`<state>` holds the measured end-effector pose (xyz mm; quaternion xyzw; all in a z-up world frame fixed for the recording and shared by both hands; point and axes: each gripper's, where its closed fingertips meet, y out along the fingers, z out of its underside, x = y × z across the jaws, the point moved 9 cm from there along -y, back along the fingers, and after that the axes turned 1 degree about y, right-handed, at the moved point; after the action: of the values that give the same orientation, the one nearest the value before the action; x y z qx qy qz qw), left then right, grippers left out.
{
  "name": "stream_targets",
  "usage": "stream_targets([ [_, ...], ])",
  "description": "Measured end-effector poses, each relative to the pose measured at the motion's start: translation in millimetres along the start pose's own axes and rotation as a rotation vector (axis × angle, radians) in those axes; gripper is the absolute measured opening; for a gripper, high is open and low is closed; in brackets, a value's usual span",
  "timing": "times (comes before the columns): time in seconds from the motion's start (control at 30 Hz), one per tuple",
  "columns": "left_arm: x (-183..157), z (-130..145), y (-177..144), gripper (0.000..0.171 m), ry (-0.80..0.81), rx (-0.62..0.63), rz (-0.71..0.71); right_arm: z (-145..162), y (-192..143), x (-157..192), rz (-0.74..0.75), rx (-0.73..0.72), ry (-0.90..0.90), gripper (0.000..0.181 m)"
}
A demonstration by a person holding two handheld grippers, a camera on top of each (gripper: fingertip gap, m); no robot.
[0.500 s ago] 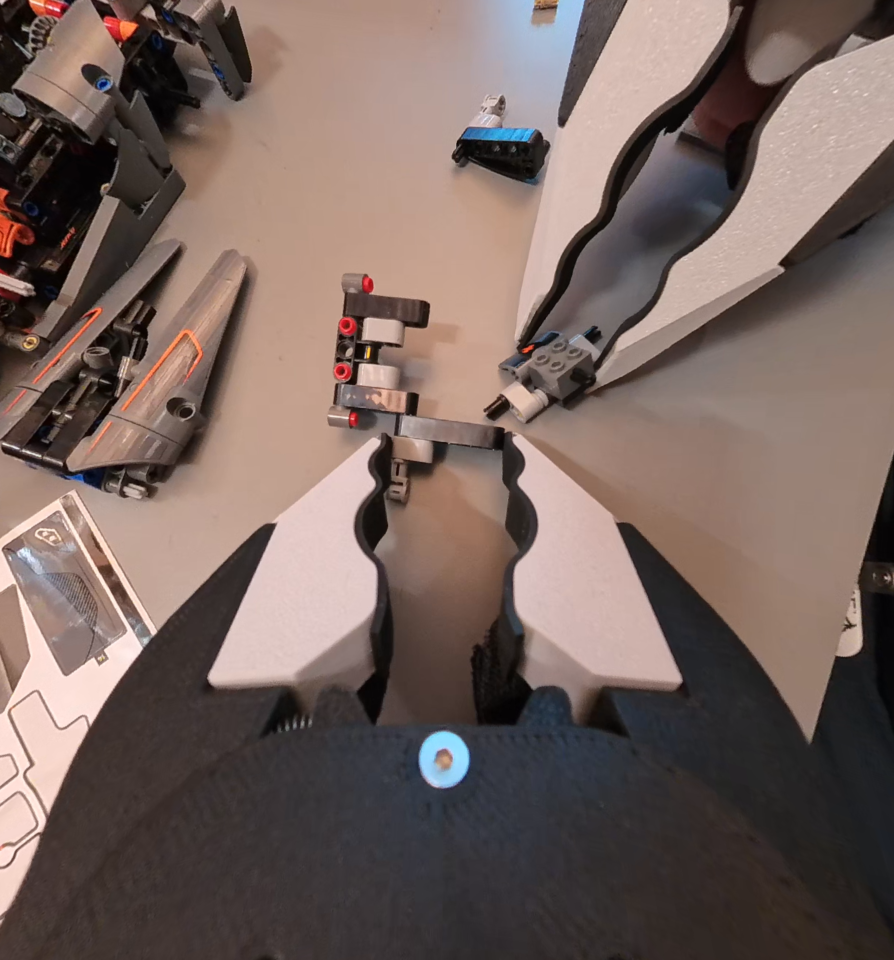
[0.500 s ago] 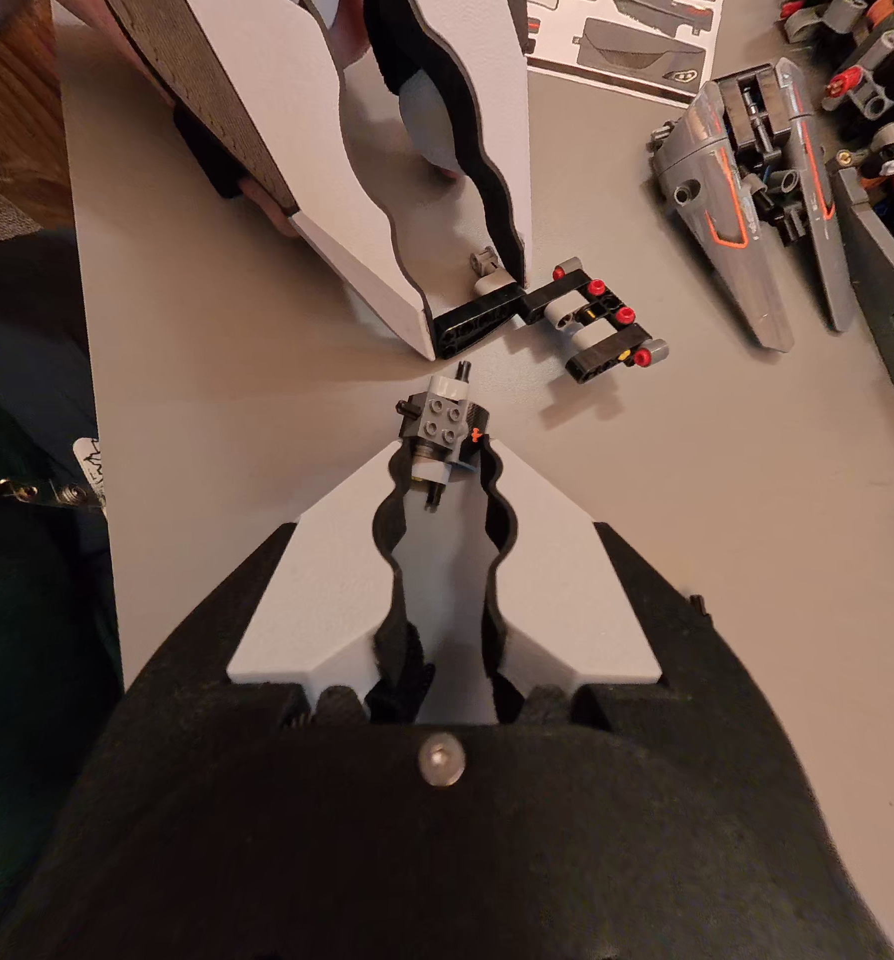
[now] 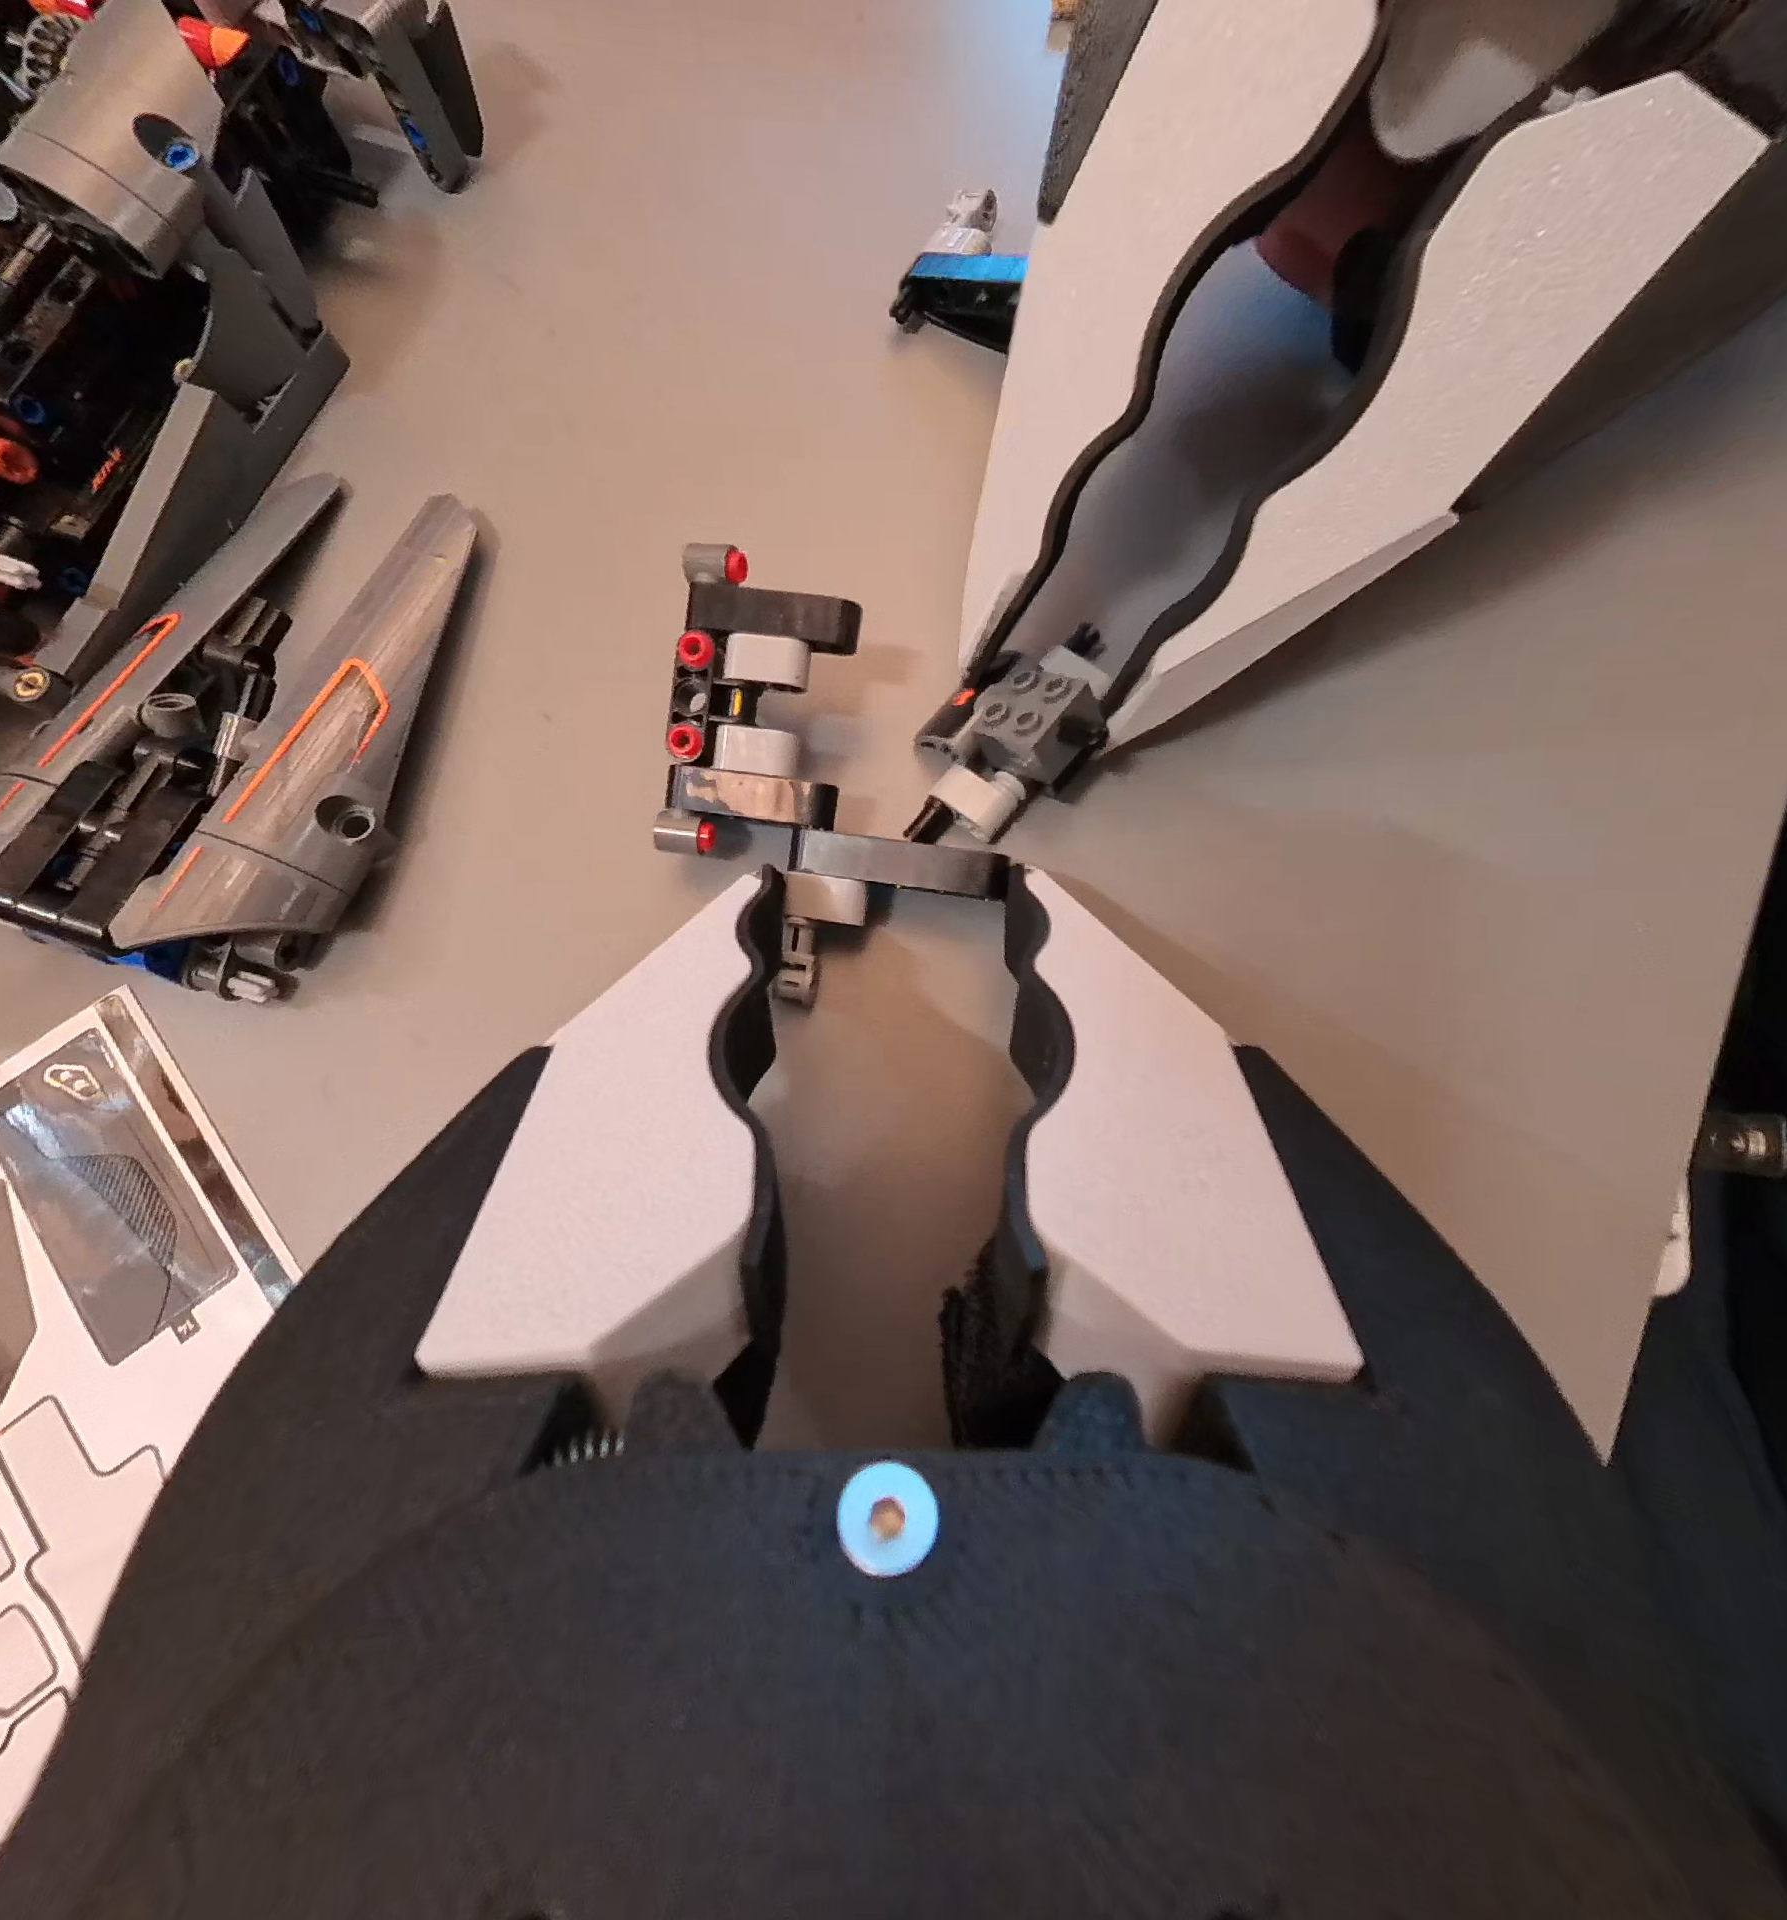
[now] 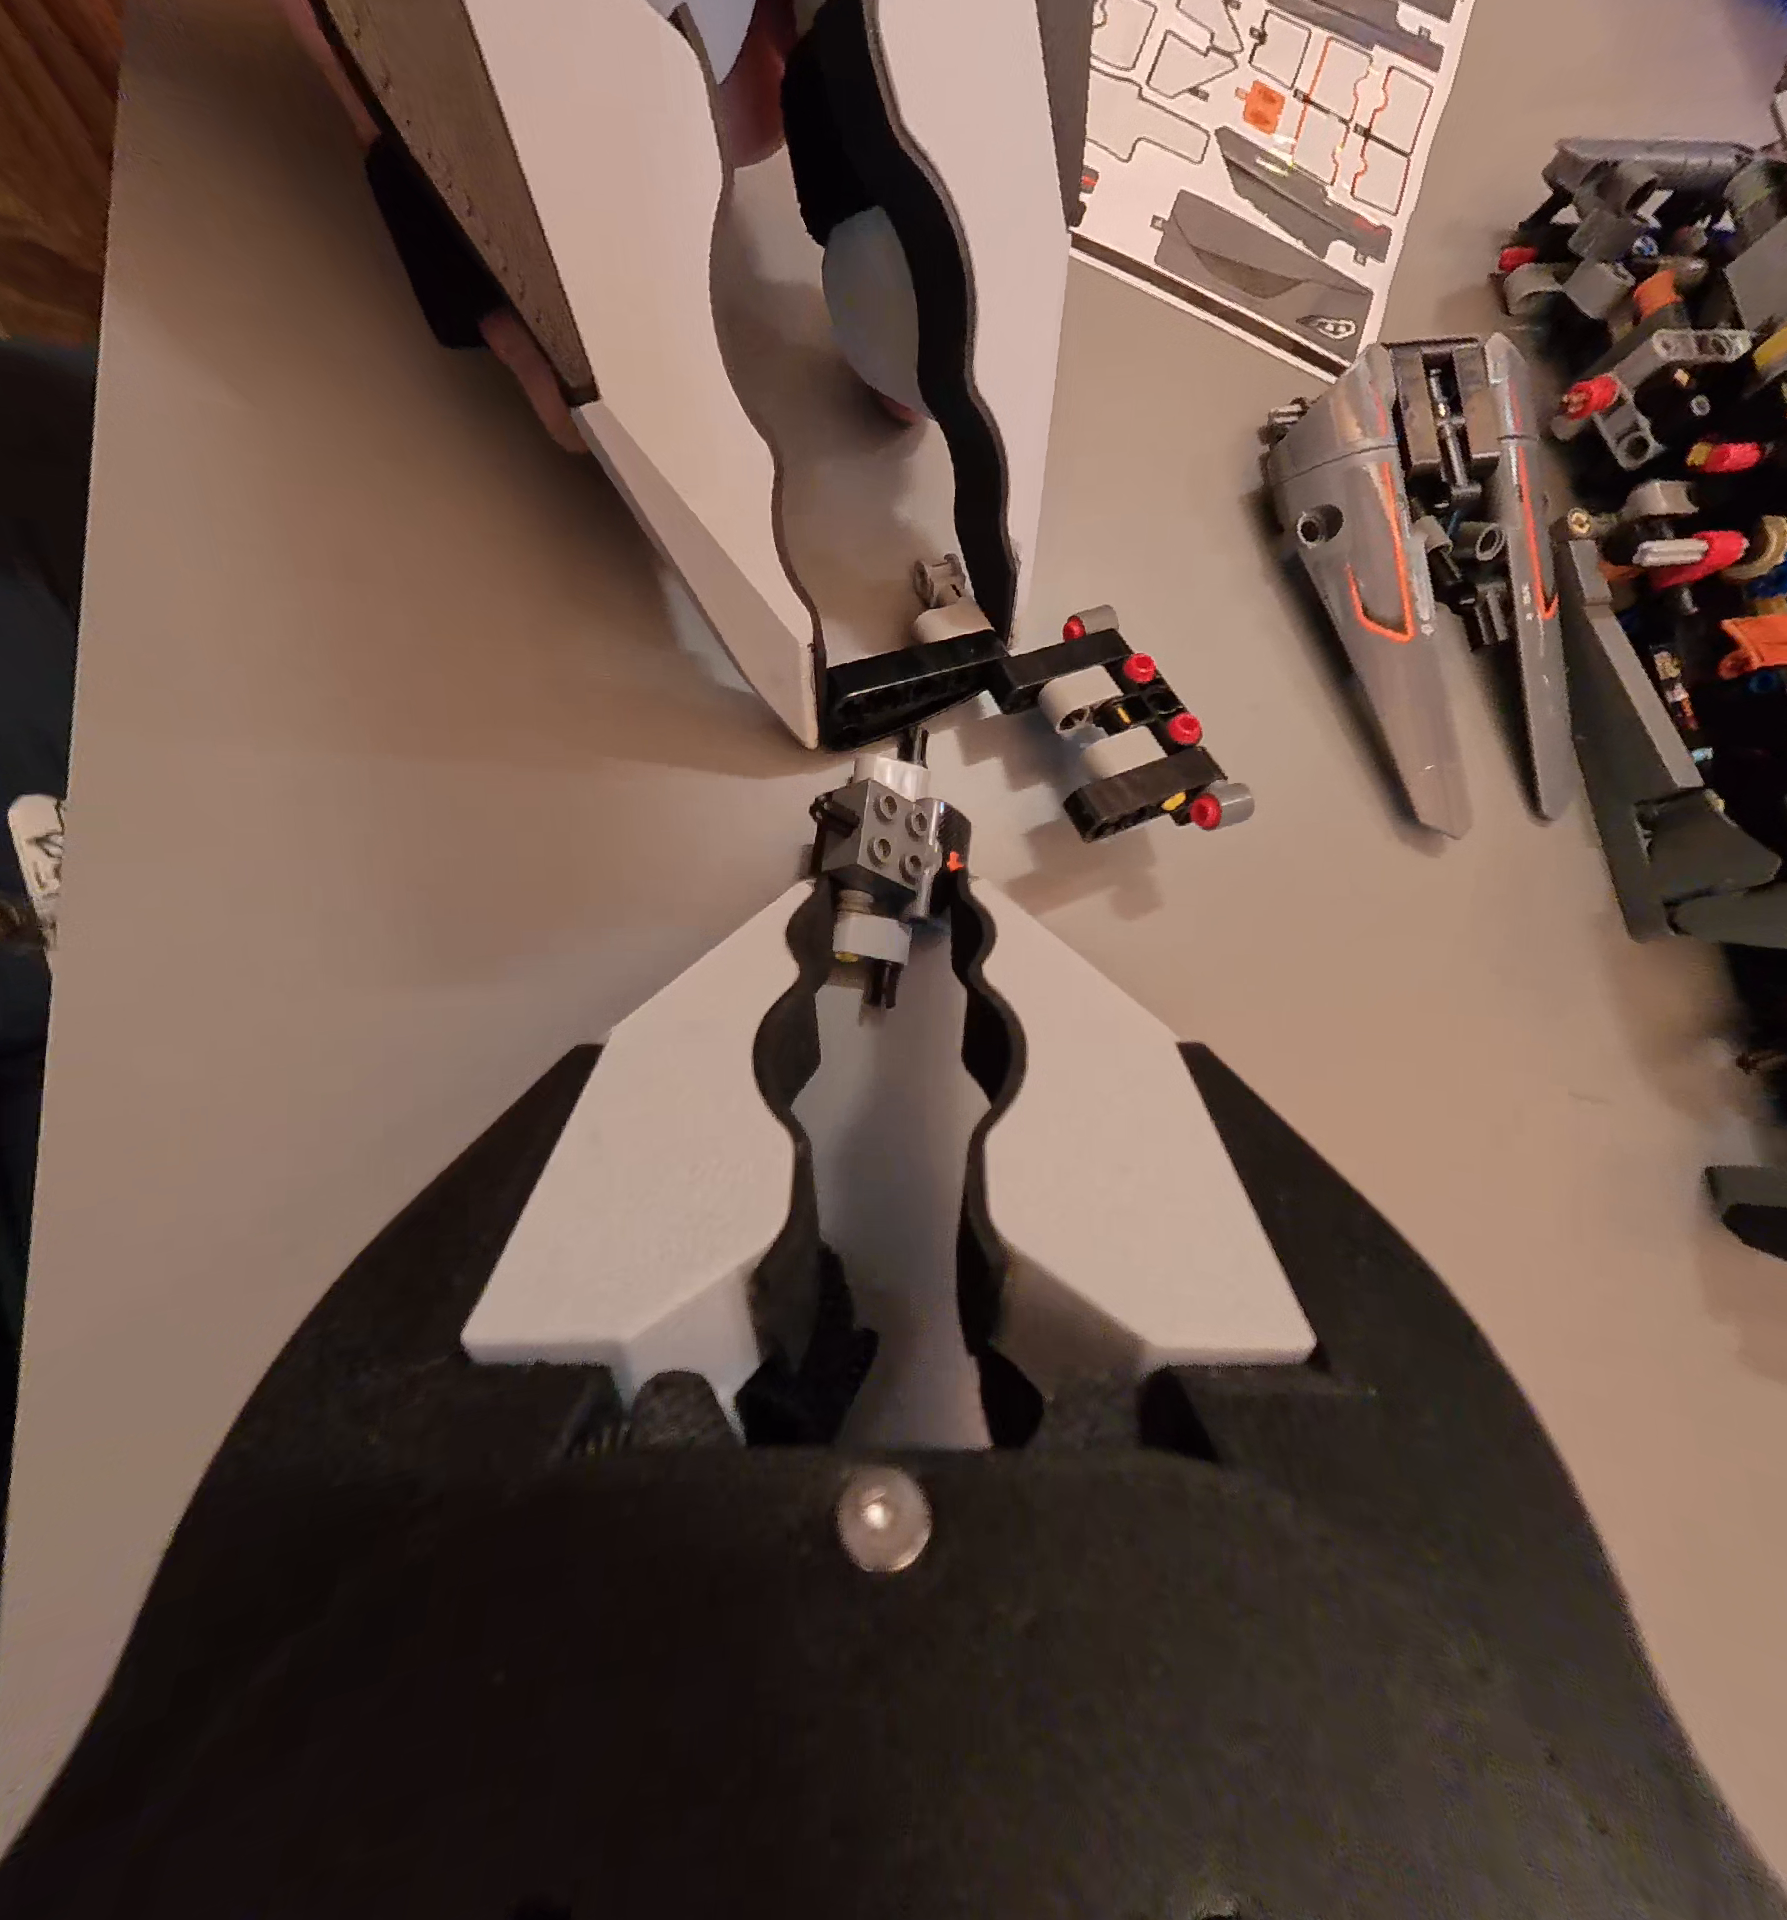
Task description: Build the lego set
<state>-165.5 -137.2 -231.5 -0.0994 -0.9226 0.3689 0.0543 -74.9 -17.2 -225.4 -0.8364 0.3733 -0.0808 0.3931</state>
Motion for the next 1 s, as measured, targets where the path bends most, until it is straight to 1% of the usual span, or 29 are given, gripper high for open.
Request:
stream_targets([
  [0.1,0.5,0.0,0.0,0.041,0.000,0.000,0.007,0.6,-0.4,-0.5,-0.020,0.001,-0.048,0.020],
  [0.17,0.5,0.0,0.0,0.041,0.003,0.001,0.010,0.6,-0.5,-1.1,-0.038,-0.006,-0.045,0.021],
  [0.27,-0.1,-0.1,0.1,0.041,0.011,0.000,0.019,1.1,0.4,-2.5,-0.063,-0.005,-0.010,0.032],
  [0.3,-0.5,-0.2,0.2,0.041,0.017,0.000,0.022,1.1,0.5,-2.6,-0.063,-0.005,0.000,0.033],
  [0.5,-2.3,-0.3,0.9,0.041,0.037,0.005,0.007,2.9,-0.7,-0.9,-0.065,0.002,0.051,0.031],
  [0.6,-1.9,-0.6,1.2,0.041,0.034,0.006,0.013,3.0,-0.6,-0.8,-0.070,0.008,0.075,0.024],
  [0.87,-2.3,-0.6,1.3,0.041,0.036,0.006,0.006,3.5,-1.2,-0.3,-0.051,0.010,0.083,0.024],
  [0.97,-2.6,-0.5,1.3,0.041,0.038,0.005,0.002,3.2,-3.3,0.0,-0.038,0.007,0.100,0.028],
  [1.0,-2.7,-0.5,1.2,0.041,0.038,0.005,0.001,3.4,-3.5,0.3,-0.045,0.009,0.111,0.027],
])
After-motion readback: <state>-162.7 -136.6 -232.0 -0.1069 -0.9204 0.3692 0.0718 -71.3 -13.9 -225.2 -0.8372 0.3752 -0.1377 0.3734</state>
